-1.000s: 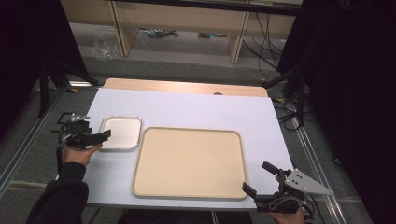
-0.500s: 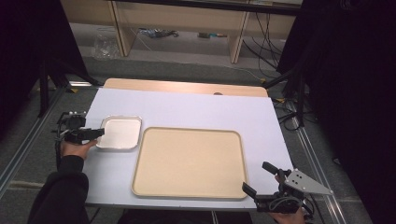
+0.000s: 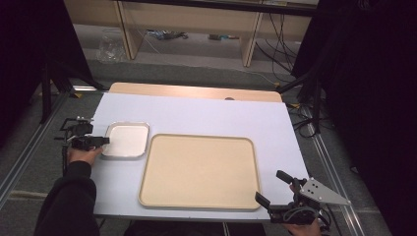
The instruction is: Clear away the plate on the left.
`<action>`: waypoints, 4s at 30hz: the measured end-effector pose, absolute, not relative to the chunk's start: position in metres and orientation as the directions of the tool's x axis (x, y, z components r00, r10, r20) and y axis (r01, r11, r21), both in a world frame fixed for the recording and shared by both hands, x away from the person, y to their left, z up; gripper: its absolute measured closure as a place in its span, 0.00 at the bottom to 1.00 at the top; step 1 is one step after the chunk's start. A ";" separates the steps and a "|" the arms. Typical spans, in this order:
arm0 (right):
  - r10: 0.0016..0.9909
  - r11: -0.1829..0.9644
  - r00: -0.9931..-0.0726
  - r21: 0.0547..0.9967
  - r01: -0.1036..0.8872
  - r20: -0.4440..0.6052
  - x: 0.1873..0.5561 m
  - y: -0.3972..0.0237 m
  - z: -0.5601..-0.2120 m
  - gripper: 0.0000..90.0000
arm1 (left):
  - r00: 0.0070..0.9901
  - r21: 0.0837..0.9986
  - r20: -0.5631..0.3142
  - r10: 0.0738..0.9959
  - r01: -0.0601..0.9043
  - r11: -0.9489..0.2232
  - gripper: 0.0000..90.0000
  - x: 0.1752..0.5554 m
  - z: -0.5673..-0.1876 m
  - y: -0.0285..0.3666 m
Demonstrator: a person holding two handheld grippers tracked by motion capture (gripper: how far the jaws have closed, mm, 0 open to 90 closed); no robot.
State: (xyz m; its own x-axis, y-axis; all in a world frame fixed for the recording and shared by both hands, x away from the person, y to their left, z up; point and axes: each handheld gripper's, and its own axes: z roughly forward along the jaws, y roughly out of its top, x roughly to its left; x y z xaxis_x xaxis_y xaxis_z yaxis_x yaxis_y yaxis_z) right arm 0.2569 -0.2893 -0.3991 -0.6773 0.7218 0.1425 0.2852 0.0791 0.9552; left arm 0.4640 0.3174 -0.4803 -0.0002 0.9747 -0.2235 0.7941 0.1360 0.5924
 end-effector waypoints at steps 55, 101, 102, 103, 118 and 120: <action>0.729 0.062 -0.669 0.961 0.271 0.142 0.257 -0.290 -0.399 0.00 | -0.012 0.601 -0.469 0.883 0.728 0.329 0.98 0.458 -0.472 0.327; 0.735 0.071 -0.664 0.960 0.270 0.132 0.257 -0.290 -0.399 0.00 | 0.449 0.601 -0.464 0.764 0.793 -0.101 0.98 0.413 -0.462 0.146; 0.732 0.059 -0.667 0.962 0.266 0.139 0.258 -0.290 -0.400 0.00 | 0.454 0.600 -0.464 0.761 0.793 -0.107 0.98 0.412 -0.463 0.142; 0.738 0.081 -0.663 0.958 0.274 0.127 0.257 -0.291 -0.399 0.00 | 0.462 0.600 -0.461 0.757 0.791 -0.117 0.98 0.411 -0.463 0.139; 0.732 0.088 -0.669 0.956 0.279 0.128 0.256 -0.291 -0.399 0.00 | 0.477 0.591 -0.459 0.750 0.794 -0.143 0.98 0.407 -0.471 0.115; 0.731 0.059 -0.667 0.961 0.271 0.143 0.257 -0.290 -0.400 0.00 | 0.484 0.586 -0.458 0.746 0.795 -0.156 0.98 0.407 -0.472 0.113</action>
